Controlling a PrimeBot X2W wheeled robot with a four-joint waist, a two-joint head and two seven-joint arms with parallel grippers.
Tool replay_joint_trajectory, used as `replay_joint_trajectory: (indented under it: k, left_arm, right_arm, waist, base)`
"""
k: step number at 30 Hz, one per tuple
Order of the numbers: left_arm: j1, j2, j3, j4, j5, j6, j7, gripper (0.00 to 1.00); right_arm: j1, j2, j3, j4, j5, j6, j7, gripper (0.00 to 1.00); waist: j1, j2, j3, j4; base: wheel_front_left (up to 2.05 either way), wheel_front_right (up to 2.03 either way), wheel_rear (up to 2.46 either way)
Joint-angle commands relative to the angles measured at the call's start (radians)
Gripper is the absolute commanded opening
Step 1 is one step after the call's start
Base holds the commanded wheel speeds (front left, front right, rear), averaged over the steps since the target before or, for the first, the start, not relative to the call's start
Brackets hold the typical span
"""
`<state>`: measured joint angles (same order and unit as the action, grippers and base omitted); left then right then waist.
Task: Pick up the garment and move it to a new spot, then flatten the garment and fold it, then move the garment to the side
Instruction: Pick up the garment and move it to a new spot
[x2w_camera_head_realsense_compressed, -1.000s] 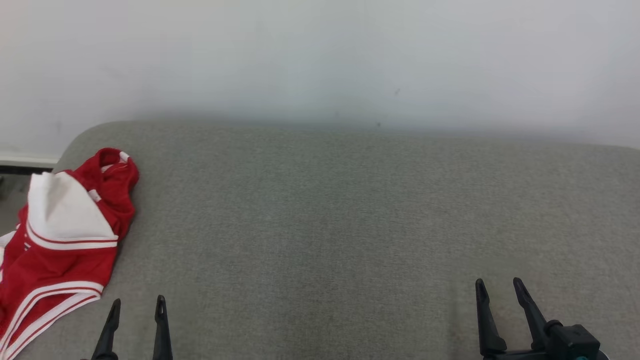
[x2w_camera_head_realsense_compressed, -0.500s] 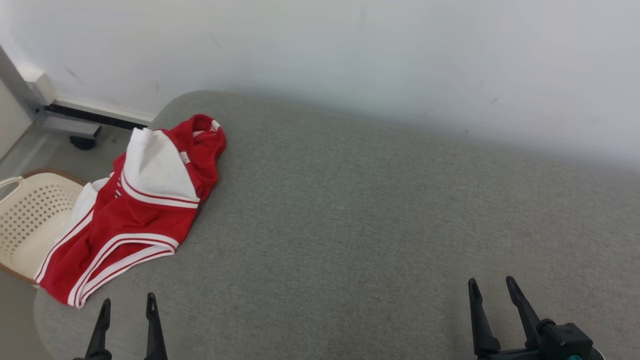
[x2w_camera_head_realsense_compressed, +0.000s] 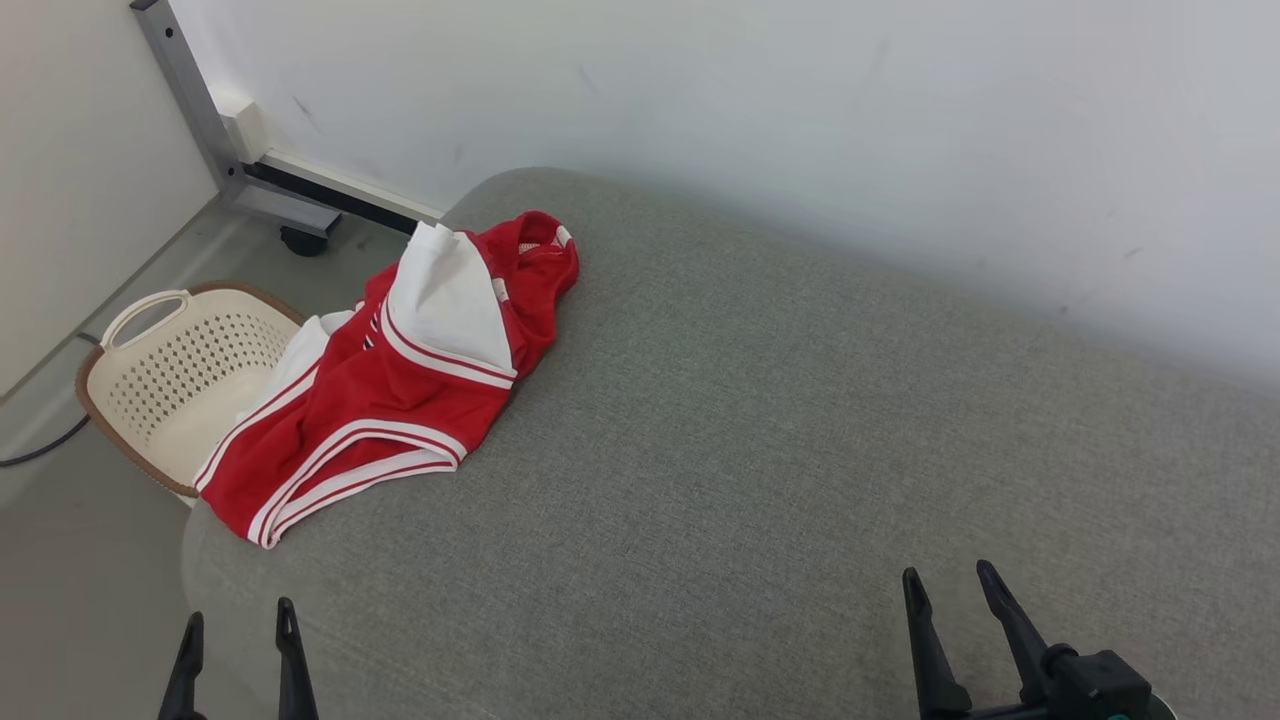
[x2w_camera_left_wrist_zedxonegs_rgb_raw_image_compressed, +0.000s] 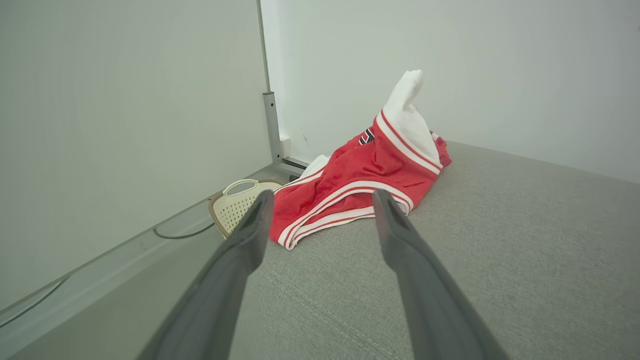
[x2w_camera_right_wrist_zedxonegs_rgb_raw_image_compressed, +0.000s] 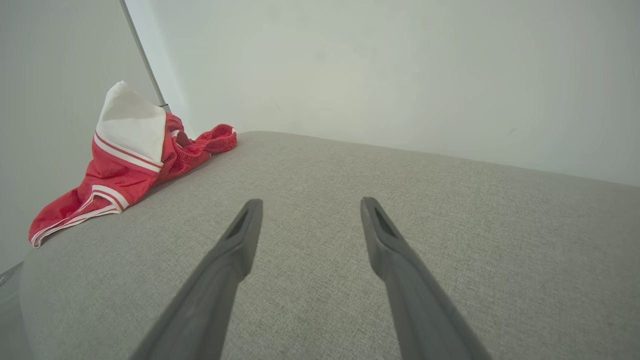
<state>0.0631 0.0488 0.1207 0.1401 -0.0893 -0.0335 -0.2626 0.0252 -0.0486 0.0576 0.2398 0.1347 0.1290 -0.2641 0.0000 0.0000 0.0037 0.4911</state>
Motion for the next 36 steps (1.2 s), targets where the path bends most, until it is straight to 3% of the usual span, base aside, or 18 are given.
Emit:
replay_joint_trajectory:
  k: [1, 12, 16, 23, 24, 30, 36]
  left_arm:
    - [0.019, 0.003, 0.001, -0.007, -0.004, 0.007, -0.003, 1.0]
    - [0.015, 0.003, -0.005, -0.006, -0.02, 0.012, -0.003, 1.0]
    - [-0.011, 0.003, -0.002, -0.01, -0.035, 0.013, -0.003, 1.0]
    - [-0.102, 0.003, 0.011, -0.009, -0.049, 0.006, -0.003, 1.0]
    - [-0.138, 0.003, 0.032, -0.004, -0.044, 0.002, -0.004, 1.0]
    - [-0.265, 0.016, 0.127, 0.031, -0.035, -0.031, -0.003, 1.0]
    - [-0.382, 0.05, 0.198, 0.067, -0.012, -0.043, -0.004, 1.0]
  right_arm:
    - [0.002, -0.003, 0.004, 0.001, -0.001, 0.003, -0.001, 1.0]
    - [0.016, -0.003, 0.011, 0.004, 0.001, 0.003, -0.001, 1.0]
    - [0.0, -0.003, 0.014, -0.004, -0.003, 0.003, -0.001, 1.0]
    - [-0.055, -0.003, 0.024, -0.02, -0.023, 0.003, -0.001, 1.0]
    - [-0.07, -0.003, 0.026, -0.025, -0.022, 0.003, -0.001, 1.0]
    - [-0.098, -0.003, 0.003, -0.038, -0.017, 0.003, -0.001, 1.0]
    - [-0.129, -0.003, -0.033, -0.048, -0.001, 0.003, -0.001, 1.0]
  waist:
    - [0.0, 0.0, 0.001, 0.006]
    - [0.0, 0.0, -0.004, -0.001]
    - [0.0, 0.0, 0.016, -0.042]
    - [0.0, 0.0, 0.083, -0.179]
    - [0.0, 0.0, 0.104, -0.225]
    - [0.0, 0.0, 0.166, -0.348]
    - [0.0, 0.0, 0.224, -0.433]
  base:
    - [0.0, 0.0, 0.0]
    - [0.0, 0.0, 0.0]
    - [0.0, 0.0, 0.0]
    - [0.0, 0.0, 0.0]
    - [0.0, 0.0, 0.0]
    - [0.0, 0.0, 0.0]
    - [0.0, 0.0, 0.0]
